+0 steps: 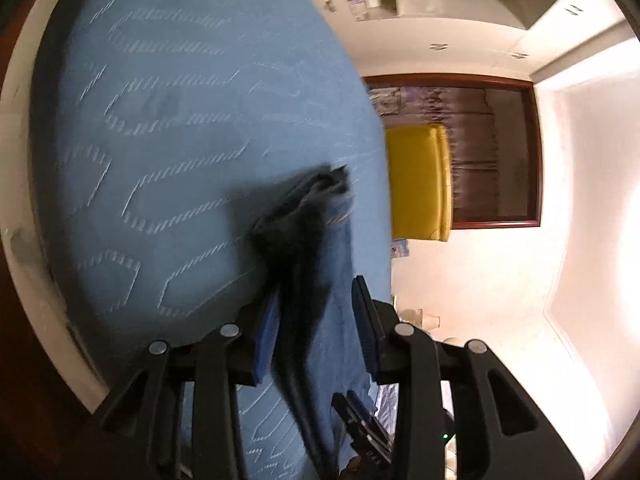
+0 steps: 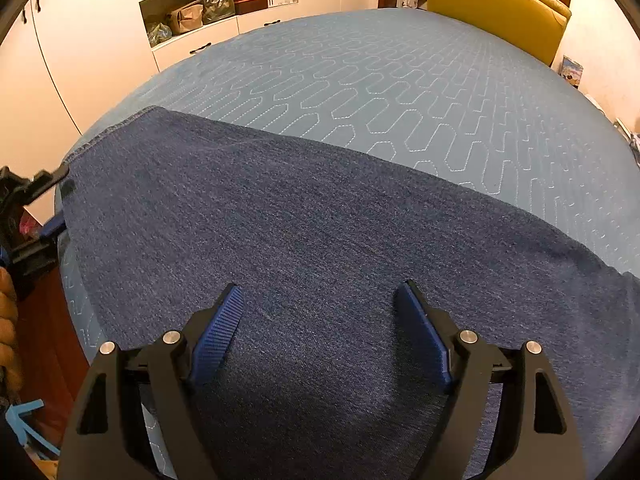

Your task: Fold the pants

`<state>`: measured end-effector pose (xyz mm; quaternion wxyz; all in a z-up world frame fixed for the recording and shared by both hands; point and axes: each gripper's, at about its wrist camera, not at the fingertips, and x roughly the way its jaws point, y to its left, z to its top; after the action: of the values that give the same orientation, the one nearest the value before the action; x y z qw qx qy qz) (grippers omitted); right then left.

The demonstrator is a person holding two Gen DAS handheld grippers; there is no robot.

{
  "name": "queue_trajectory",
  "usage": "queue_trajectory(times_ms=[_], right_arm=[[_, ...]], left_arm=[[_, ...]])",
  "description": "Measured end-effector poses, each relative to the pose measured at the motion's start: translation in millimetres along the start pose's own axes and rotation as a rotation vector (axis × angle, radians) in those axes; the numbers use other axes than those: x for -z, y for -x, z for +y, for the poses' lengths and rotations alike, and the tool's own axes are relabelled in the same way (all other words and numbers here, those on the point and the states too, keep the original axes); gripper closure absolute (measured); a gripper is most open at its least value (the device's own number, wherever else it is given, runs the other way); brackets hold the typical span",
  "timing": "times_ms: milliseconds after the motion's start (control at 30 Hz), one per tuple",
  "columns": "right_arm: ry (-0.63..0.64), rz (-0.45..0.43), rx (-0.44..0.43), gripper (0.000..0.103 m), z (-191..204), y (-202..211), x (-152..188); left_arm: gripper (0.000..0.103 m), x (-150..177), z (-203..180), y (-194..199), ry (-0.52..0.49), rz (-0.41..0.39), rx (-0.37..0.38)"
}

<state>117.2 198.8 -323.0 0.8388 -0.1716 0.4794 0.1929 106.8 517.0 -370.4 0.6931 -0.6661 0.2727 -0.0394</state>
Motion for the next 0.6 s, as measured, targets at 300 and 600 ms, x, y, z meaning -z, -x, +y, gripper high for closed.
queue_trajectory(times_ms=[300, 600], right_arm=[[-0.005, 0.004, -0.006, 0.025, -1, 0, 1], [-0.099, 0.084, -0.095, 0.025, -18, 5, -17]], left_arm=[[0.074, -32, -18, -19, -0.058, -0.024, -0.027], [0.094, 7, -100, -6, -0.541, -0.106, -0.335]])
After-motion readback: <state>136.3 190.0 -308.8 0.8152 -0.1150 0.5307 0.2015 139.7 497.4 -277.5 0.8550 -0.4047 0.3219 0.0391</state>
